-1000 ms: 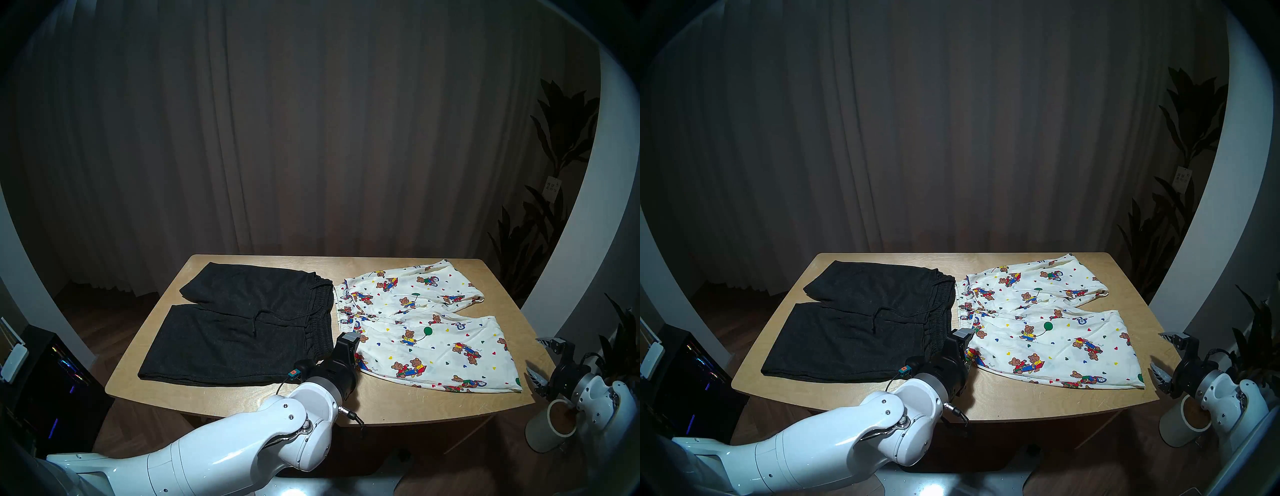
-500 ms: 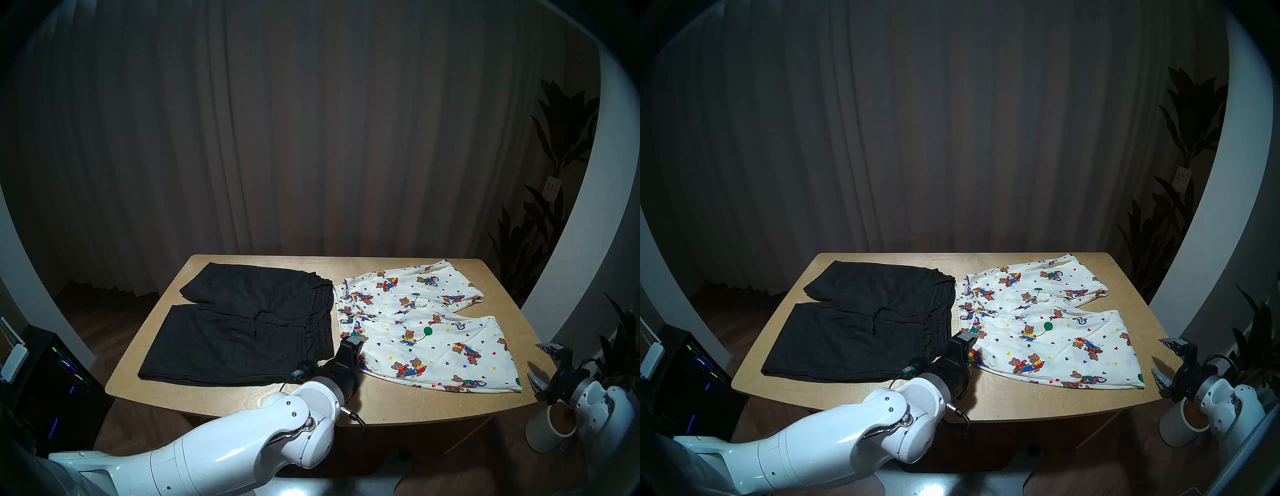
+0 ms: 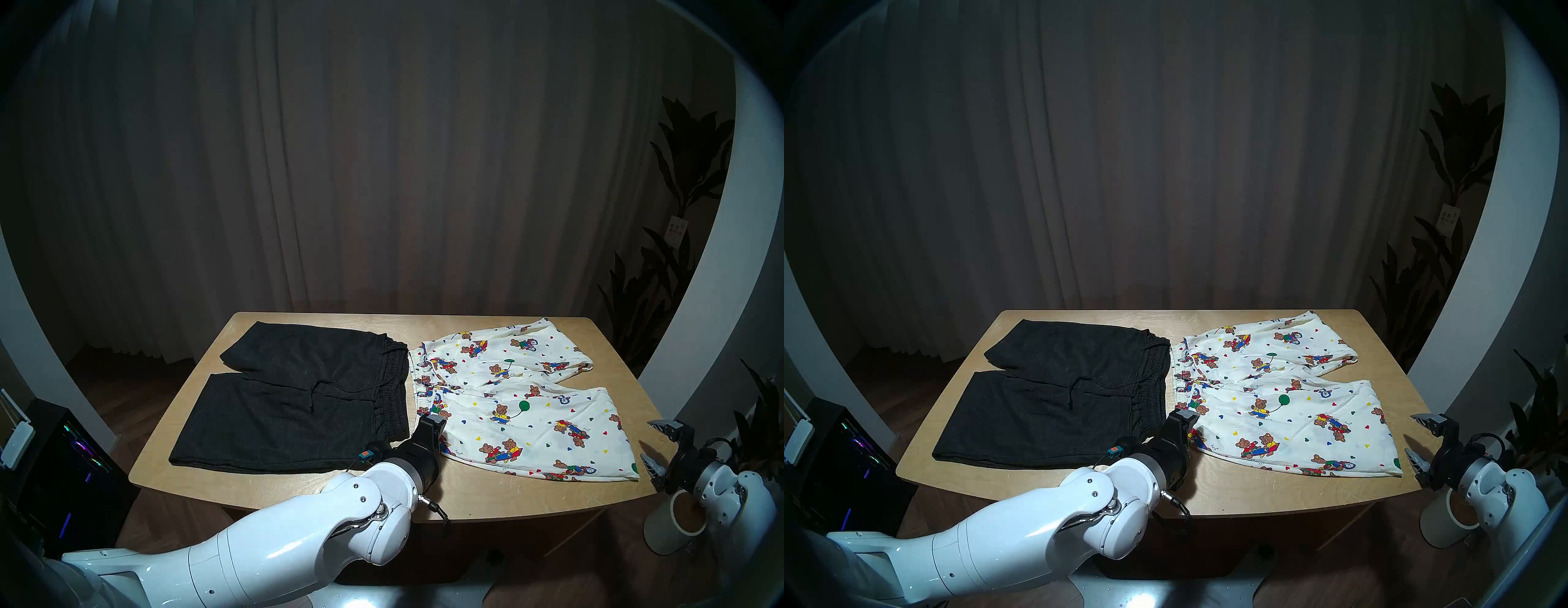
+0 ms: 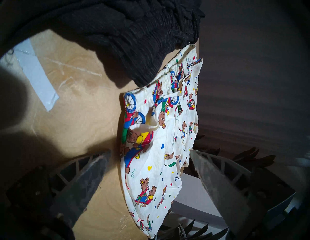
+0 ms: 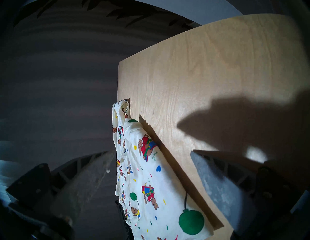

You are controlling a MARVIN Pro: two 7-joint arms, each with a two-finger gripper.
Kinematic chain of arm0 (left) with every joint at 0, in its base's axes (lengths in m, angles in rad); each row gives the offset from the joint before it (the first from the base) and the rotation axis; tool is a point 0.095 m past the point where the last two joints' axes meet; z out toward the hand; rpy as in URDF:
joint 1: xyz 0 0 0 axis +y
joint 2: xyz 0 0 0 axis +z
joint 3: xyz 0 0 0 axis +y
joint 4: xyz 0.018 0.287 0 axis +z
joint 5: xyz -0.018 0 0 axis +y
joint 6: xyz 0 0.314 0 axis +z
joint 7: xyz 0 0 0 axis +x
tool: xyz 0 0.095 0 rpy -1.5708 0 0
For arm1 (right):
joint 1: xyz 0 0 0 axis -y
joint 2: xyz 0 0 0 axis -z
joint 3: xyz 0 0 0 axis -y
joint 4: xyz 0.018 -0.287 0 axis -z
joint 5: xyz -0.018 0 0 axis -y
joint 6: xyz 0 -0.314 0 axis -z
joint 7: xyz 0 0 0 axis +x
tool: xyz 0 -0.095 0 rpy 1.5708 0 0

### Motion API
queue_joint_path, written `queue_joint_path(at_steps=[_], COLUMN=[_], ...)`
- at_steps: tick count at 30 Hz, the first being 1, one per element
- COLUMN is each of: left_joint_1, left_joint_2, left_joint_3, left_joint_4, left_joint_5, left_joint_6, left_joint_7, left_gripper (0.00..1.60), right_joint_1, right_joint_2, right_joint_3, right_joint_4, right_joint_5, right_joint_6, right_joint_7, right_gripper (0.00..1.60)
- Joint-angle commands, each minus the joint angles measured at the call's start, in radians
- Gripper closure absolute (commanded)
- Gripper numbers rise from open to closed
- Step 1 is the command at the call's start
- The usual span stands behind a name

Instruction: Fold pants twice and stack them

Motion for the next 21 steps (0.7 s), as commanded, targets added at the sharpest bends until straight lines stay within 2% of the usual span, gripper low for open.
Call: queue_joint_path(at_steps=[1, 8, 14, 21], left_joint_1=[-0.027, -0.030, -0.040, -0.067], left_joint_2=[-0.005, 0.013, 0.022, 0.034], left_joint_3=[-0.007, -0.003, -0.010, -0.019], left_joint_4=[-0.020, -0.023, -0.007, 0.014], left_joint_5=[0.004, 0.010, 0.007, -0.012], left_joint_6=[0.009, 0.040, 0.079, 0.153], left_joint_7=[0.013, 0.031, 0.025, 0.032], left_gripper=[0.00, 0.00, 0.00, 0.00], right_joint_1=[-0.035, -0.055, -0.046, -0.038], right_joint_2=[0.038, 0.045, 0.041, 0.037], right_joint_3=[0.021, 0.033, 0.026, 0.015], right_joint_4=[-0.013, -0.018, -0.015, -0.039], right_joint_5=[-0.013, -0.030, -0.045, -0.047], right_joint_6=[0.061, 0.107, 0.114, 0.126], right_joint_7=[0.016, 0.027, 0.032, 0.027], right_gripper=[0.00, 0.00, 0.00, 0.00])
